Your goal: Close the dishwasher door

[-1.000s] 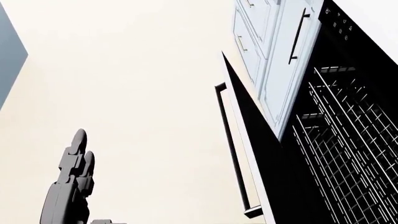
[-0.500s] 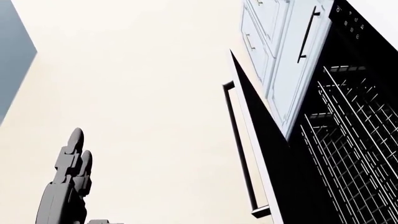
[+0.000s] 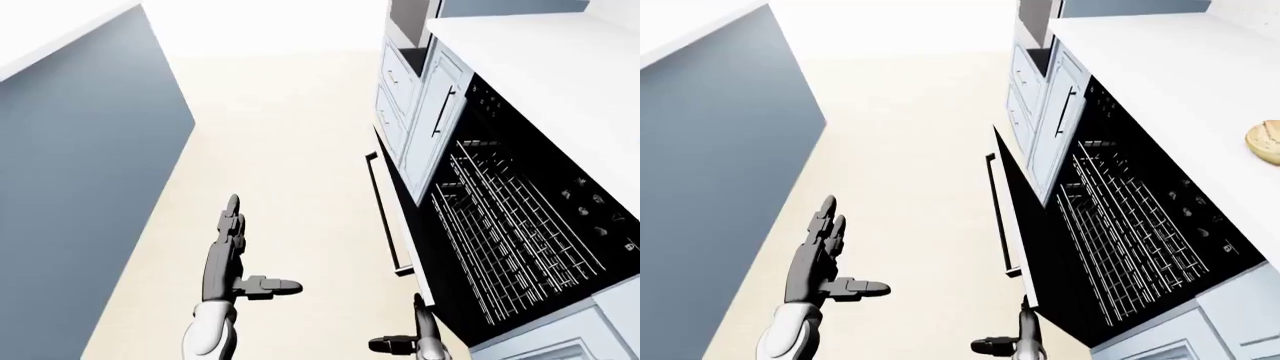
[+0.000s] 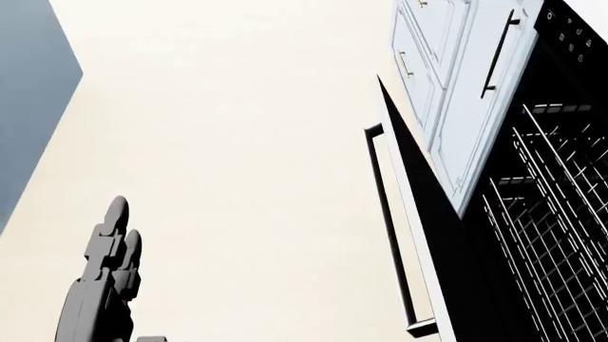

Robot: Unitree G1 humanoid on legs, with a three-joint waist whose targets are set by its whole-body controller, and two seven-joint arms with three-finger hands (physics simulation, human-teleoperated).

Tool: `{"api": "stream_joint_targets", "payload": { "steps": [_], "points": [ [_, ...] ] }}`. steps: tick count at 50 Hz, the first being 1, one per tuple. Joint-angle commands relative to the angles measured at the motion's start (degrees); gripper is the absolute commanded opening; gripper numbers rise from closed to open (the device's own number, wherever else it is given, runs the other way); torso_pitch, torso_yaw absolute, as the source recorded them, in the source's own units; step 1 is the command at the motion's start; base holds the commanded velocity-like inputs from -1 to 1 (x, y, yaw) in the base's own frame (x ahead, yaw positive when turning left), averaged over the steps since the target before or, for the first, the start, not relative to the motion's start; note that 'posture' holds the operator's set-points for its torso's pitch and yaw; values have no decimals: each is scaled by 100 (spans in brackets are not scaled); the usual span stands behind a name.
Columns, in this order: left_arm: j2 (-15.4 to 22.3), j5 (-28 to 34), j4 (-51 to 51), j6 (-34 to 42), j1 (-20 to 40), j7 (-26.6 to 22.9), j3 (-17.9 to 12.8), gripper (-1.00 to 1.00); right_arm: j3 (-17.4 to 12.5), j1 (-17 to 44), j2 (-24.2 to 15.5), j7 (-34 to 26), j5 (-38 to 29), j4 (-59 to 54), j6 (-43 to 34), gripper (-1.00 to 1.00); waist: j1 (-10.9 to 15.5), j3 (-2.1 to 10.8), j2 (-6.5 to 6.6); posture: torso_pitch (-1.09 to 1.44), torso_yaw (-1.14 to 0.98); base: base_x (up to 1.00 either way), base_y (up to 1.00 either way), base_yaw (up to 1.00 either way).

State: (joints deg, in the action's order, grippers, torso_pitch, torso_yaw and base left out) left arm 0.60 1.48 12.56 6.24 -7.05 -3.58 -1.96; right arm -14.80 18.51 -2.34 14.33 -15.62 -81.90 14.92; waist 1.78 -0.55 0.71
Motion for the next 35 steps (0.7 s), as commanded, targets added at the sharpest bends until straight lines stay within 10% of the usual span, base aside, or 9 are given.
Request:
{"api": "stream_joint_targets", "payload": {
  "steps": [1, 35],
  "points": [
    [13, -12, 237, -179, 88, 10, -15, 100, -148, 83, -259, 381, 219, 238, 228, 100, -53, 113, -52, 0, 0, 0, 0, 0],
    [15, -4, 217, -183, 108, 17, -12, 100, -245, -339, -766, 1278, 690, 252, 587, 100, 5, 99, -83, 0, 0, 0, 0, 0]
  ]
}}
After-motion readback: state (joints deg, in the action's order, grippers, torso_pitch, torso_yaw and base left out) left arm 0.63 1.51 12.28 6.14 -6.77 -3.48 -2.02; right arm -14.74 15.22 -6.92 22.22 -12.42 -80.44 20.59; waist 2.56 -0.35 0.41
